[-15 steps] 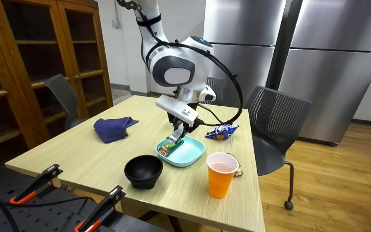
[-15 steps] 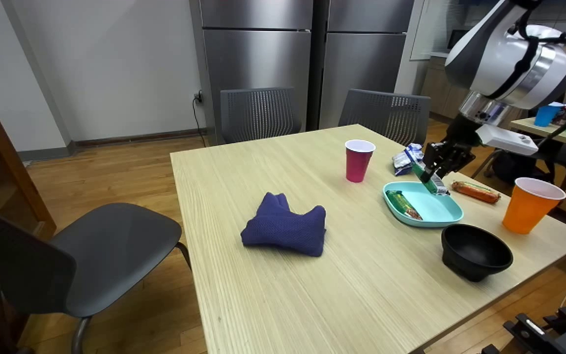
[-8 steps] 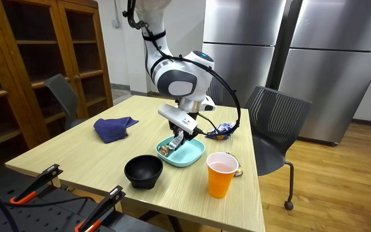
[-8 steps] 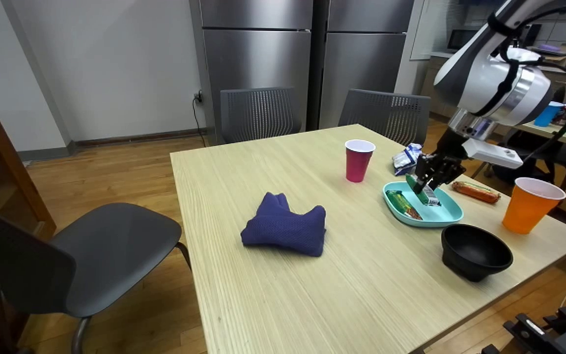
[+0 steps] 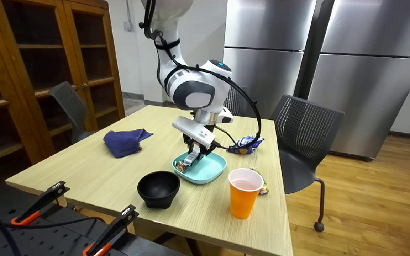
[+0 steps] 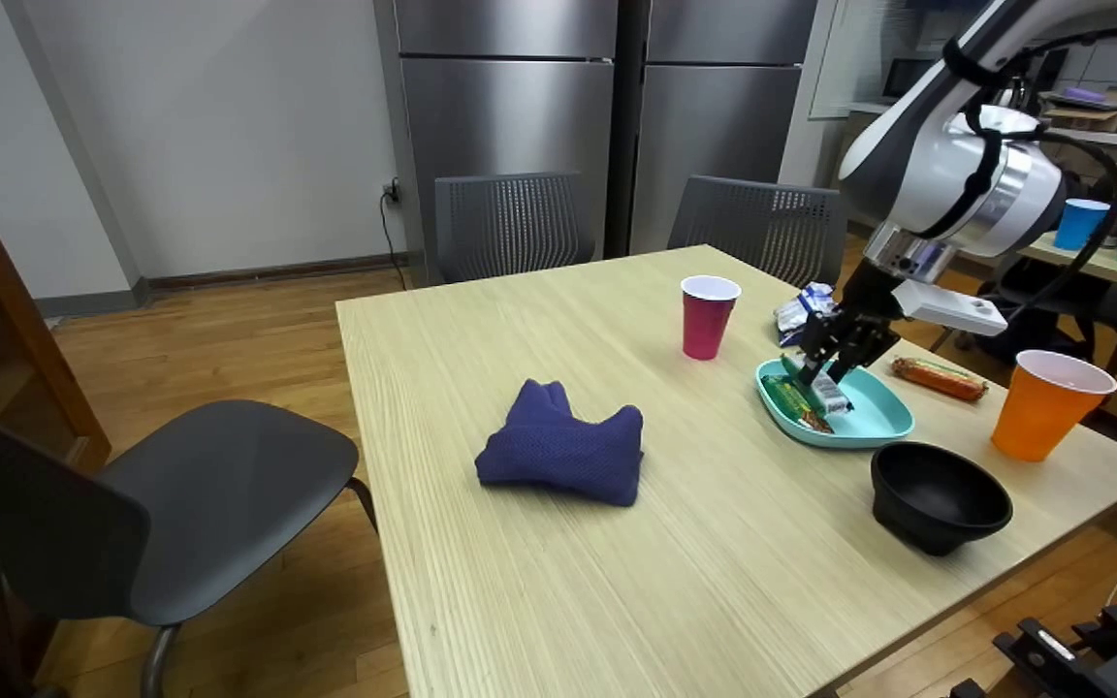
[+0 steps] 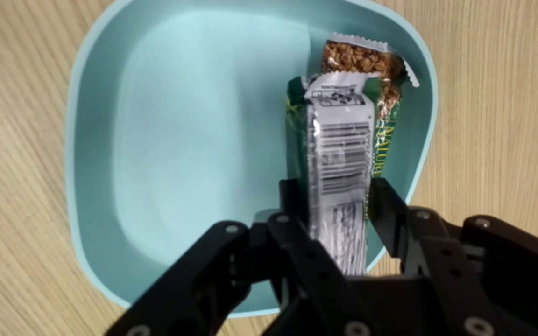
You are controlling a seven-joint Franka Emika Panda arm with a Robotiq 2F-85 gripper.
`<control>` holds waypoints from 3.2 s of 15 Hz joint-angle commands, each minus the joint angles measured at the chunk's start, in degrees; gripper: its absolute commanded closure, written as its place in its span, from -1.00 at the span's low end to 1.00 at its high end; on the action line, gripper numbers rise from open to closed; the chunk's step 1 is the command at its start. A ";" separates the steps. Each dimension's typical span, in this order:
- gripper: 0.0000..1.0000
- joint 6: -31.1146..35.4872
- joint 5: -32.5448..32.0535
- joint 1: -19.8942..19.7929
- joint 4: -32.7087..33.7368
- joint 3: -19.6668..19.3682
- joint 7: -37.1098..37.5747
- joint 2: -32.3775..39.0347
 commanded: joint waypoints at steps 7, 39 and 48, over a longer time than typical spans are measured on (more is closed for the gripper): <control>-1.00 0.61 -0.90 -0.41 -10.93 3.71 1.11 -12.16; -1.00 -4.67 -13.93 3.71 -8.26 -10.97 0.53 -17.93; -1.00 -5.56 -14.20 -1.48 3.92 -10.57 -6.75 -8.78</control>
